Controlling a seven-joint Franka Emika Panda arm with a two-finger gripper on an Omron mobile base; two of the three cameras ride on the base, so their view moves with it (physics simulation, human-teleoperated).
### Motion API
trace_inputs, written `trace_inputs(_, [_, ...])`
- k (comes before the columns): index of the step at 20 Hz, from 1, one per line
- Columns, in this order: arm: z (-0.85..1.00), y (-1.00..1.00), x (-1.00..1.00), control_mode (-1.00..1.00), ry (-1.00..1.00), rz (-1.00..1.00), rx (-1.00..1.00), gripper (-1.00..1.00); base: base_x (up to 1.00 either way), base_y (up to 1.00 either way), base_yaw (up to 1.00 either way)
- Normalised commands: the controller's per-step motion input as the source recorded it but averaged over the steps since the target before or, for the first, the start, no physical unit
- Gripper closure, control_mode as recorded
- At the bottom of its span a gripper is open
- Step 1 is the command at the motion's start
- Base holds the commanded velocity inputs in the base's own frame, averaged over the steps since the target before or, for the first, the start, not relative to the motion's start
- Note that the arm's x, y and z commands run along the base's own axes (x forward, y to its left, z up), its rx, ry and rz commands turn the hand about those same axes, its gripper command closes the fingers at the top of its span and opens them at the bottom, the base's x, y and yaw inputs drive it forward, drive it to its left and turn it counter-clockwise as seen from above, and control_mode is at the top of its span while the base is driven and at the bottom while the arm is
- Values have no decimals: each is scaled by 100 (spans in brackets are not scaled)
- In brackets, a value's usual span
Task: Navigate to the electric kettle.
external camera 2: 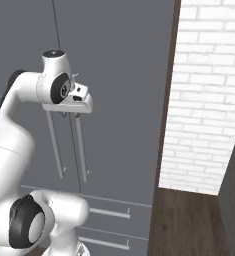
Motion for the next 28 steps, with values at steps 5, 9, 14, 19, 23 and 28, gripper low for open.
trace_inputs(5, [0, 0, 0, 100, 0, 0, 0, -100, -14, 0, 0])
trace_inputs(9, [0, 0, 0, 100, 0, 0, 0, -100, -34, 6, 27])
trace_inputs(14, [0, 0, 0, 100, 0, 0, 0, -100, -50, 13, 72])
trace_inputs(19, [0, 0, 0, 100, 0, 0, 0, -100, -23, 8, 95])
trace_inputs(23, [0, 0, 0, 100, 0, 0, 0, -100, -14, 1, 98])
trace_inputs(28, [0, 0, 0, 100, 0, 0, 0, -100, 0, 5, 90])
